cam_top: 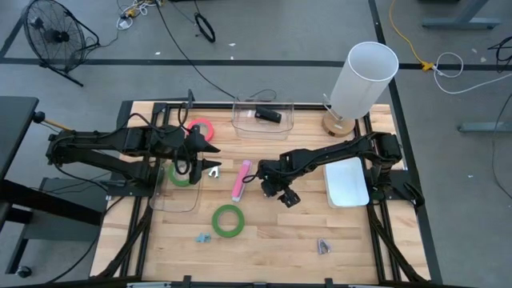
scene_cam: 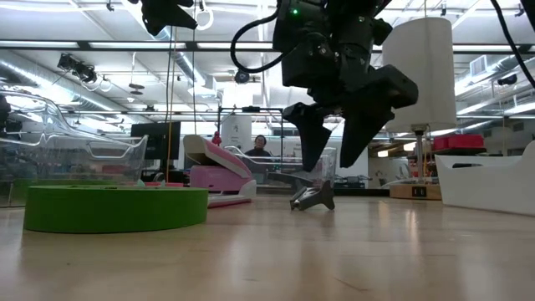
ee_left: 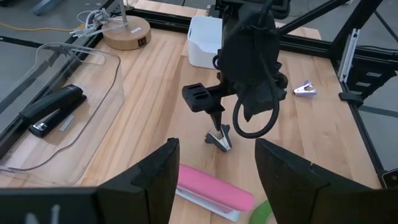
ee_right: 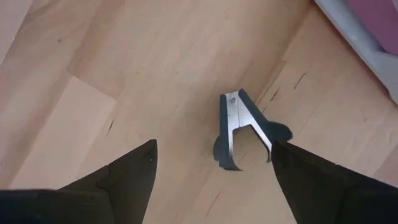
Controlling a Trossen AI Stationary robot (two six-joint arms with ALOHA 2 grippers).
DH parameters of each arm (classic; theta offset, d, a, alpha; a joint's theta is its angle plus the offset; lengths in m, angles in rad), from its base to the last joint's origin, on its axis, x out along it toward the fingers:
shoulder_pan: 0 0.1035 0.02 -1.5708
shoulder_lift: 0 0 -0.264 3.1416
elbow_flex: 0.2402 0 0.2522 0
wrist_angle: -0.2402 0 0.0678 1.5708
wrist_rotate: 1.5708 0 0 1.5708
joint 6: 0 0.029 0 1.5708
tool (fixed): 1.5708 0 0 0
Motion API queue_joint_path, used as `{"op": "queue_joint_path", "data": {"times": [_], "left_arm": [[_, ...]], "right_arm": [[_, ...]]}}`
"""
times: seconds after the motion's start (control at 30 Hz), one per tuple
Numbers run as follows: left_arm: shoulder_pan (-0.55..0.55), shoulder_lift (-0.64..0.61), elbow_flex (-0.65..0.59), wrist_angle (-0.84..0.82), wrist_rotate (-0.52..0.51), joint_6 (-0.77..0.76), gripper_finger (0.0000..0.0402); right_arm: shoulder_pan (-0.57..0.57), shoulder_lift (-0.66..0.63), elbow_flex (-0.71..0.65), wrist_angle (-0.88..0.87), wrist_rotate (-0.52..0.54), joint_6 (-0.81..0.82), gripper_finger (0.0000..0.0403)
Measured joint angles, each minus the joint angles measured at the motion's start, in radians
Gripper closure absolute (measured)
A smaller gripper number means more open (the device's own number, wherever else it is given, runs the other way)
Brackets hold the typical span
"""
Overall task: Pick and place Stapler, Stapler remover, tape
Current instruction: Put the black staple remover into the white bin
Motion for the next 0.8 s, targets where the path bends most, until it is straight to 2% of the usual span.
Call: {"op": "queue_joint_path", "data": {"times": [0.13, 0.33, 0.63, 0.8], "left_arm": [[0.0, 0.0, 0.0, 0.0, 0.0, 0.0, 0.0189], [0.0, 0.0, 0.0, 0.0, 0.0, 0.0, 0.0189], [0.0, 0.0, 0.0, 0.0, -0.023, 0.0, 0.0189], [0.0, 0.0, 0.0, 0.0, -0.023, 0.0, 0.0189]], "right_arm": [[0.0, 0.0, -0.029, 0.025, -0.014, 0.001, 0.0115], [0.002, -0.001, -0.047, 0.071, 0.058, 0.018, 0.0142], [0.002, -0.001, -0.047, 0.082, 0.058, -0.005, 0.02], [0.002, -0.001, -0.047, 0.082, 0.019, -0.026, 0.0237]]}}
